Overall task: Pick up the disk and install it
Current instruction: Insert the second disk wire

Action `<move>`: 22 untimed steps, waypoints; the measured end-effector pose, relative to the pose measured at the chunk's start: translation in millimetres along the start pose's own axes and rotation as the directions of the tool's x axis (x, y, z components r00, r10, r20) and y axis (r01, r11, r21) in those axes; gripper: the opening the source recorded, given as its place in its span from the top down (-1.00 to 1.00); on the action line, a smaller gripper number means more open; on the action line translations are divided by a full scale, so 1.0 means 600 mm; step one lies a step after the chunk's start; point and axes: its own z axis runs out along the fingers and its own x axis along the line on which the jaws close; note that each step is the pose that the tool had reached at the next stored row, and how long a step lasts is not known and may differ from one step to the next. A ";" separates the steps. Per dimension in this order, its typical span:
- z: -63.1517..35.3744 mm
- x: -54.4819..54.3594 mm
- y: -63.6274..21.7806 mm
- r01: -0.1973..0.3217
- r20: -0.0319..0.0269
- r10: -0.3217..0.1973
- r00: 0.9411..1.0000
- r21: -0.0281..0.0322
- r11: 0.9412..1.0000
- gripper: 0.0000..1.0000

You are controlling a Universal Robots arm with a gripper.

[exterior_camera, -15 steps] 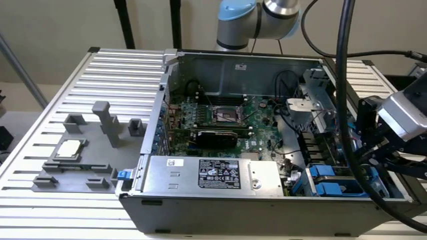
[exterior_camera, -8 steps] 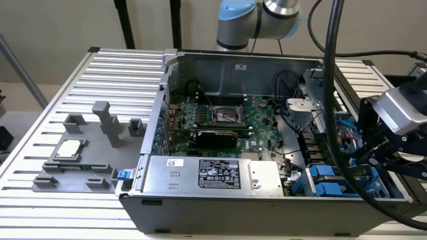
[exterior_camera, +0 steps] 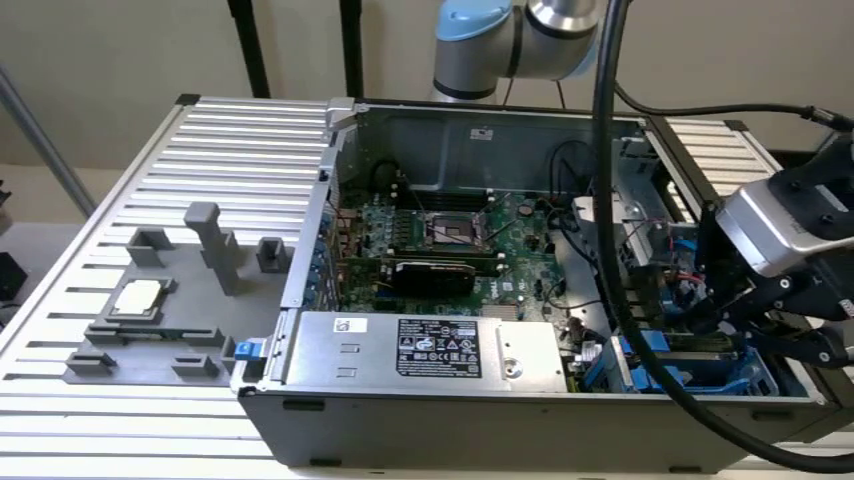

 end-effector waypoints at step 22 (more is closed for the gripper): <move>0.007 0.003 0.000 -0.168 -0.015 0.168 0.986 0.027 0.985 1.00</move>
